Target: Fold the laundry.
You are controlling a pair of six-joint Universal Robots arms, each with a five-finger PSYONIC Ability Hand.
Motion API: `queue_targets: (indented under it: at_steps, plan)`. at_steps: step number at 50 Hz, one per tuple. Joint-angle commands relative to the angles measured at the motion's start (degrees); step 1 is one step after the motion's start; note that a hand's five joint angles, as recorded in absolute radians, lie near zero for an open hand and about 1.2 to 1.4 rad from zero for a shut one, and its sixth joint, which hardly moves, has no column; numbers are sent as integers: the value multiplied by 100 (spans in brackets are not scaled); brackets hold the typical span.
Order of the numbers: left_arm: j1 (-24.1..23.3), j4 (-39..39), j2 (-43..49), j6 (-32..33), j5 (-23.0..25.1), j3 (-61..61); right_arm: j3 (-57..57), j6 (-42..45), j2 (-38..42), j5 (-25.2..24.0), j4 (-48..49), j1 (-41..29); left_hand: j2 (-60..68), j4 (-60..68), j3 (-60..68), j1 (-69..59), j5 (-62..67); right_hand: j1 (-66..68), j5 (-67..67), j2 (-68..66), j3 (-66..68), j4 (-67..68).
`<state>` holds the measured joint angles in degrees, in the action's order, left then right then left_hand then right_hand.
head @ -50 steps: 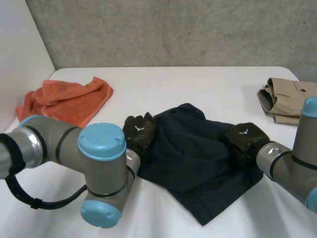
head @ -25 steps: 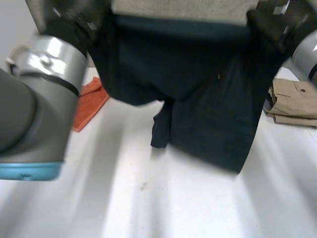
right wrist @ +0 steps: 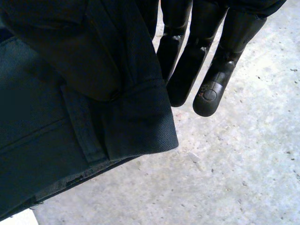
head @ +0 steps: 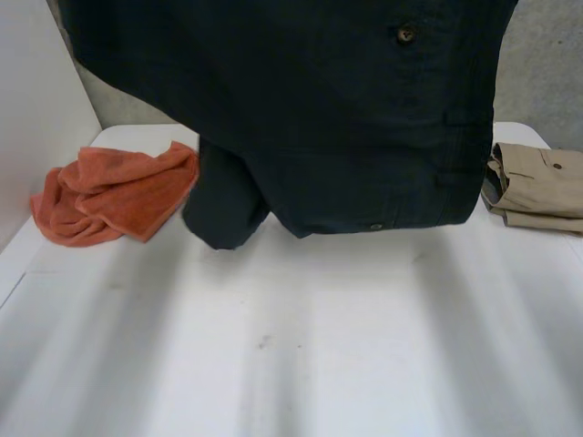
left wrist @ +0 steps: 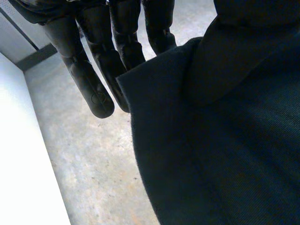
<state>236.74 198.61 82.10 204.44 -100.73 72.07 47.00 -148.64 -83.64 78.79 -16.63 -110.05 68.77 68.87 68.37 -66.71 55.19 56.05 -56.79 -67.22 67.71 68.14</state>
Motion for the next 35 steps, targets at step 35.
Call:
queue_targets:
  at_steps: [35]
  plan:
    - [540,2569,3586,79,142,-1908,-1000,-1106,2757,866,3668,-192,1123,1113,1163,-1329,1481,2395,-1321,-1278,1229,1186]
